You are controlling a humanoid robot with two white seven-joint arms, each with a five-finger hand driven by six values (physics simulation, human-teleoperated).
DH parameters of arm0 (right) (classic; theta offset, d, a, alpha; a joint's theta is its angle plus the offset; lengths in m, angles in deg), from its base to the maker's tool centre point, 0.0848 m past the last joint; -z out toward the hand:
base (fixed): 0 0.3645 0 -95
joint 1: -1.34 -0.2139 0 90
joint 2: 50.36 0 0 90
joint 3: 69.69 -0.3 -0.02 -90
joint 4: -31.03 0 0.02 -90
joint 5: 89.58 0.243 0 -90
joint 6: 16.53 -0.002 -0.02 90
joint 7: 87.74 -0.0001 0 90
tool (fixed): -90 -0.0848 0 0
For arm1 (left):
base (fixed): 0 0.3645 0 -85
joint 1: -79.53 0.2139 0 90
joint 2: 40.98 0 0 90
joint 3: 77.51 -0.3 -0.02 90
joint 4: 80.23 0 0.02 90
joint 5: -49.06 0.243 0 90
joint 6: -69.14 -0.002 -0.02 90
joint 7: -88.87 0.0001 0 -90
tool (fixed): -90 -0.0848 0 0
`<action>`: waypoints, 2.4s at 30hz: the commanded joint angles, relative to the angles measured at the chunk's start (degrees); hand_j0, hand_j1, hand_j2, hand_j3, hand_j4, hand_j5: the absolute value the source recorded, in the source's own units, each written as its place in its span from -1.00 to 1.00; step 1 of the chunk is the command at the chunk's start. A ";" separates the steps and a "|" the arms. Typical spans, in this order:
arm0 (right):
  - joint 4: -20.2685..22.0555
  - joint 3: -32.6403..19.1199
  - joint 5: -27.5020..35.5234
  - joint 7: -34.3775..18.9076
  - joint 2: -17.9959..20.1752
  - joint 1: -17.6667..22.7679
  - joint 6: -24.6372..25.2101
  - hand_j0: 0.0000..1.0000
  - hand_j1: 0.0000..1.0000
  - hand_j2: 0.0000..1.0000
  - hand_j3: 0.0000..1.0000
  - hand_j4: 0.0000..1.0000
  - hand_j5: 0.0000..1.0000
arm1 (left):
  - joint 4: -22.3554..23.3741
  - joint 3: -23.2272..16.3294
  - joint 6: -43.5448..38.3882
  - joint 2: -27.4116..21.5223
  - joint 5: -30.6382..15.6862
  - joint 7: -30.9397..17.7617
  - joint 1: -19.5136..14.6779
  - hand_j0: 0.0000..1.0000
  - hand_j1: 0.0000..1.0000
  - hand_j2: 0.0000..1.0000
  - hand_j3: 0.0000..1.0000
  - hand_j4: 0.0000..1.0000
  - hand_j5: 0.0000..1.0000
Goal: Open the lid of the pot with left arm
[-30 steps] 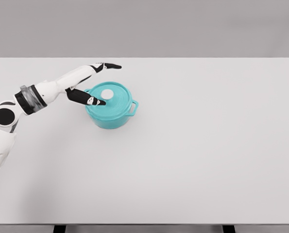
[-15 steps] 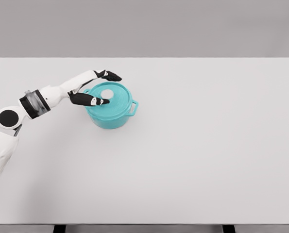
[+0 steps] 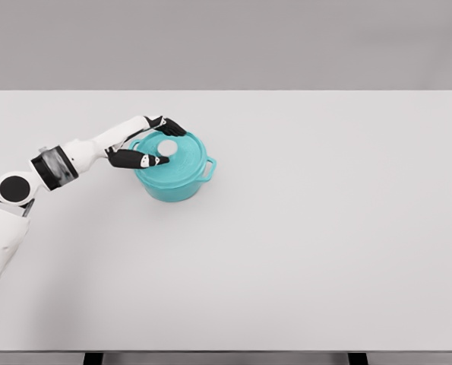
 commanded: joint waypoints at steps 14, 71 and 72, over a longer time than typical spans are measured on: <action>-0.01 0.00 0.03 0.00 0.00 0.00 -0.02 1.00 1.00 1.00 1.00 1.00 1.00 | 0.49 -0.03 -0.10 0.14 -0.43 0.02 0.70 0.37 0.37 0.37 0.37 0.37 0.37; -0.01 0.00 0.03 0.00 0.00 0.00 -0.02 1.00 1.00 1.00 1.00 1.00 1.00 | 0.84 1.47 -0.01 -0.30 -0.43 0.02 -0.18 -0.20 -0.20 -0.20 -0.20 -0.20 -0.20; -0.01 0.00 0.03 0.00 0.00 0.00 -0.02 1.00 1.00 1.00 1.00 1.00 1.00 | 0.67 1.55 -0.01 -0.38 -0.43 0.02 -0.26 -0.20 -0.20 -0.20 -0.20 -0.20 -0.20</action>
